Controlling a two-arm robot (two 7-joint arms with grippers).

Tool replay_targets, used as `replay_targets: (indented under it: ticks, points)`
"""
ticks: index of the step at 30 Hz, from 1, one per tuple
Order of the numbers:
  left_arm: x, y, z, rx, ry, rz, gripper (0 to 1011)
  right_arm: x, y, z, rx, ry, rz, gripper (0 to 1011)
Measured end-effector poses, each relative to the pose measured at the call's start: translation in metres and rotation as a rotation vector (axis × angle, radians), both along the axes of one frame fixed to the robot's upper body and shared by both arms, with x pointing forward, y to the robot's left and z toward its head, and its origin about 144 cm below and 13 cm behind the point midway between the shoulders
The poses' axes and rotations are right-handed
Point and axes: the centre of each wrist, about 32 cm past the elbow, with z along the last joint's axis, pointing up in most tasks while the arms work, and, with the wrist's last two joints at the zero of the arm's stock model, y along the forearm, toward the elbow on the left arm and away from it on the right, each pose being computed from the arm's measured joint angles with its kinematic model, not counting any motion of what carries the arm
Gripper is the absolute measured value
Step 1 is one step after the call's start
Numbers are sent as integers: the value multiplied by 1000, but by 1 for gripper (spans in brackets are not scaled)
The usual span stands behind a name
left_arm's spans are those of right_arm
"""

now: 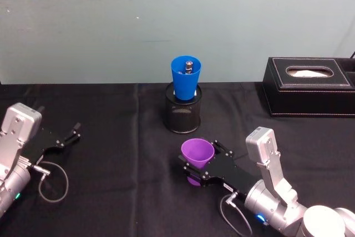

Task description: Pick up one cup with a gripper and tap it against the other cup.

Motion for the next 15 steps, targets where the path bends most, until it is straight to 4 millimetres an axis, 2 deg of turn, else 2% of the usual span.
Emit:
replay_targets:
  ticks: [7, 15]
  points:
    - [0, 0, 0, 0, 0, 0, 1000, -4, -1, 11, 6, -32, -2, 754]
    - [0, 0, 0, 0, 0, 0, 1000, -8, 0, 42, 36, -63, 6, 743]
